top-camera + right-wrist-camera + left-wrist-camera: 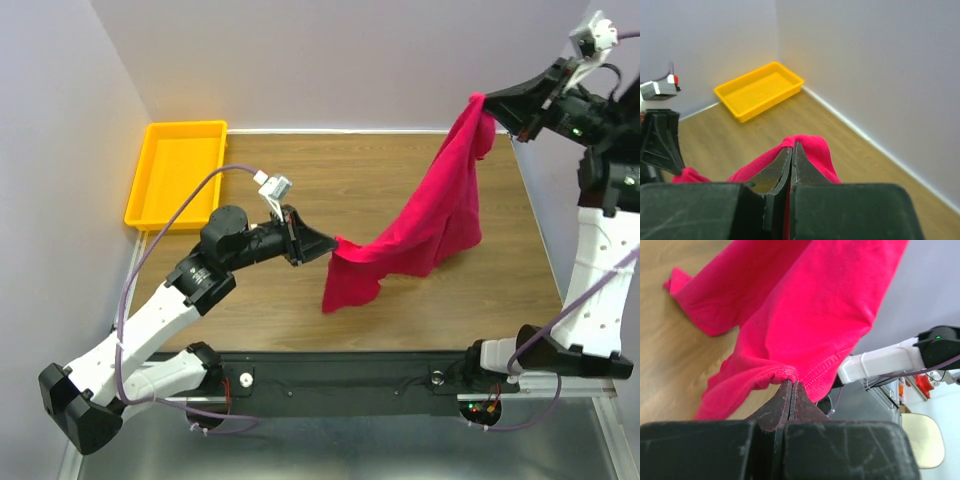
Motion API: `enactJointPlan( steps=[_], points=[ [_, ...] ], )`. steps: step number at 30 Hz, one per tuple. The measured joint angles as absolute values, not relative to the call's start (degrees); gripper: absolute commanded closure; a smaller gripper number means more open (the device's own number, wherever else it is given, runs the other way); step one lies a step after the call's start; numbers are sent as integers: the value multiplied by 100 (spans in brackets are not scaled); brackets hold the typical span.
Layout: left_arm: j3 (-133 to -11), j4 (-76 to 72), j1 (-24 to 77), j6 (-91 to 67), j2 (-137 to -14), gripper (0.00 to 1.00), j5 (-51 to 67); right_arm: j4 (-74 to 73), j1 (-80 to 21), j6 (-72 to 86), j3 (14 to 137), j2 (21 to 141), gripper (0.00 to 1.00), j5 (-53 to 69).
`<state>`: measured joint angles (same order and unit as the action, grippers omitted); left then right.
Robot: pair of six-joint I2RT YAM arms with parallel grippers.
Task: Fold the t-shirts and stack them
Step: Flatten the tshirt out
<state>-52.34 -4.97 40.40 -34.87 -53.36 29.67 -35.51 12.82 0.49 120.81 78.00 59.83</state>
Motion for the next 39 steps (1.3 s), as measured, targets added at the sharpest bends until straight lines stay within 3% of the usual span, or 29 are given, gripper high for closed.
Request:
enactJointPlan(
  steps=[3, 7, 15, 16, 17, 19, 20, 22, 25, 28, 34, 39],
  points=[
    [-4713, -502, 4040, -3710, -5054, 100, 2694, -2941, 884, 521, 11461, 8007, 99, 6036],
    [-4101, -349, 4040, -4219, -4790, 100, 1767, -2652, -528, 443, 10993, 8971, 100, 5229],
    [-2770, 517, 3894, -5902, -4263, 100, -344, -2729, -2300, 34, 11332, 12092, 98, 3374],
    [-2591, 661, 3887, -6121, -4128, 100, -545, -2788, -2416, 19, 11472, 12383, 91, 3210],
    [-2366, 908, 3887, -6410, -3905, 100, -803, -2821, -2530, 12, 11636, 12650, 71, 3074],
    [-2150, 1135, 3887, -6676, -3632, 94, -1063, -2840, -2711, 60, 11900, 13037, 43, 2829],
    [-2078, 1282, 3887, -6812, -3489, 73, -1188, -2893, -2810, 45, 12042, 13170, 34, 2751],
    [-2010, 1638, 3887, -6984, -3135, 43, -1479, -2877, -2936, 62, 12145, 13222, 22, 2493],
    [-2067, 1905, 3885, -6908, -2735, 24, -1826, -2858, -2904, -123, 12018, 12945, 17, 2285],
    [-2397, 2112, 3885, -6462, -2532, 18, -2112, -2779, -2536, -416, 11314, 12130, 11, 2368],
    [-3240, 1581, 3868, -4991, -3238, 20, -2067, -2698, -1273, -1476, 8672, 9424, 10, 2812],
    [-3651, 801, 3852, -3822, -5037, 30, -1100, -3127, -1396, -2091, 6812, 7983, 11, 2998]
  ],
)
